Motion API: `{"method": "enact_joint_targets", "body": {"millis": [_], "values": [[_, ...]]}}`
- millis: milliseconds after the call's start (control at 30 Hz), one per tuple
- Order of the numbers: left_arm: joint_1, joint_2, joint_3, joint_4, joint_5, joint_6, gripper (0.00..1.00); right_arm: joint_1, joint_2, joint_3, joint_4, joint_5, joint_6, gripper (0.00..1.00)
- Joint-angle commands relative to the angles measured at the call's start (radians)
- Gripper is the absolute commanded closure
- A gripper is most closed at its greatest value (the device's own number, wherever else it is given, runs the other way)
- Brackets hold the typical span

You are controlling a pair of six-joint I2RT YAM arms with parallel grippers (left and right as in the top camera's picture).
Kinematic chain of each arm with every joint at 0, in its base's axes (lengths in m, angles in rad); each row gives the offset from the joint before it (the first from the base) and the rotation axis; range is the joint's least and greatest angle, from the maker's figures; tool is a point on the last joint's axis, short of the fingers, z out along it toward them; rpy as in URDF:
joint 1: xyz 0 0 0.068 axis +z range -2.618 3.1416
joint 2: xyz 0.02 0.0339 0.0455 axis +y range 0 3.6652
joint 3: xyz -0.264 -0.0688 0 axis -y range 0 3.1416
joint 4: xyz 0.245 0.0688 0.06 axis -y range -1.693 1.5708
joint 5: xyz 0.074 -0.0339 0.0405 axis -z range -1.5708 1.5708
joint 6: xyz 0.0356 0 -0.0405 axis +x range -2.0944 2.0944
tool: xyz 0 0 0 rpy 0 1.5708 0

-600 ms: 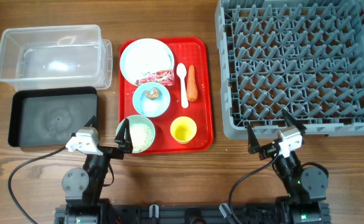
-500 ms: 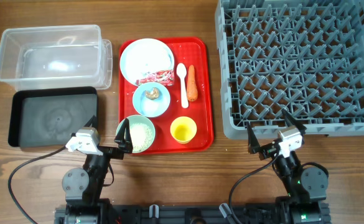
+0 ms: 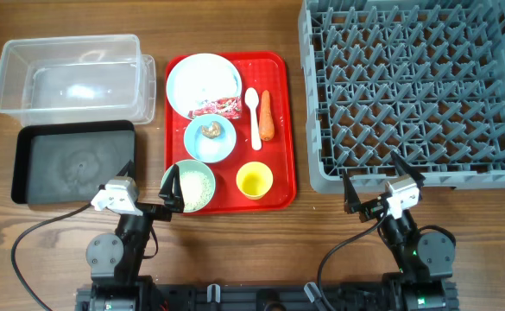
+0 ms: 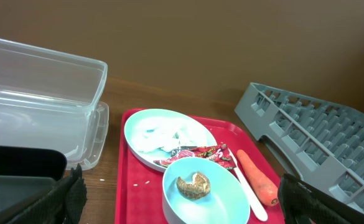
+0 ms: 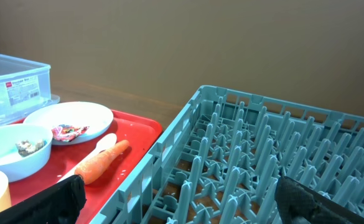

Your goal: Sort waste into correct bins and load items into the dishwasher rack

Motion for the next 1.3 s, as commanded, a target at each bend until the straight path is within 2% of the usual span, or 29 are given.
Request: {"method": "enact_joint_targets", "body": {"millis": [0, 300, 400, 433, 500, 533, 633, 767, 867, 967, 1067, 1133, 1200, 1267], "values": [[-0.003, -0.001, -0.003, -0.008, -0.009, 0.013, 0.00, 0.004, 0.000, -0.001, 0.004, 0.020, 0.014, 0.00], [-0.003, -0.001, -0.003, -0.005, -0.009, 0.012, 0.00, 0.004, 0.000, -0.001, 0.017, -0.009, 0.033, 0.01], [-0.003, -0.001, -0.003, 0.049, 0.030, 0.013, 0.00, 0.004, 0.000, -0.001, 0.088, -0.091, 0.111, 0.00], [-0.003, -0.001, 0.001, 0.138, 0.031, 0.012, 0.00, 0.004, 0.000, 0.001, 0.200, -0.199, 0.170, 0.00], [-0.003, 0.000, 0.058, 0.163, 0.034, 0.012, 0.00, 0.004, 0.000, 0.032, 0.322, -0.264, 0.232, 0.00], [-0.003, 0.003, 0.108, 0.145, 0.034, 0.012, 0.00, 0.004, 0.000, 0.069, 0.327, -0.266, 0.255, 0.00], [-0.003, 0.066, 0.286, 0.023, 0.037, 0.013, 0.00, 0.004, 0.023, 0.201, 0.243, -0.269, 0.249, 0.00], [-0.003, 0.274, 0.556, -0.125, 0.068, 0.017, 0.00, 0.004, 0.151, 0.362, 0.168, -0.270, 0.249, 0.00], [-0.003, 0.539, 0.845, -0.333, 0.082, 0.016, 0.00, 0.004, 0.330, 0.556, 0.028, -0.309, 0.218, 0.00], [-0.003, 0.872, 1.284, -0.686, 0.108, 0.020, 0.00, 0.004, 0.552, 0.859, -0.279, -0.337, 0.175, 0.00], [-0.003, 1.204, 1.717, -1.060, 0.095, 0.105, 0.00, 0.004, 0.795, 1.192, -0.668, -0.330, 0.039, 0.00], [-0.010, 1.391, 1.899, -1.207, 0.067, 0.118, 0.00, 0.004, 0.952, 1.367, -0.874, -0.290, -0.027, 0.00], [-0.037, 1.547, 1.950, -1.236, -0.009, 0.118, 0.00, 0.004, 1.097, 1.468, -1.024, -0.261, -0.107, 0.00], [-0.048, 1.689, 1.949, -1.205, -0.013, 0.117, 0.00, 0.004, 1.193, 1.470, -1.036, -0.265, -0.113, 0.00]]}}
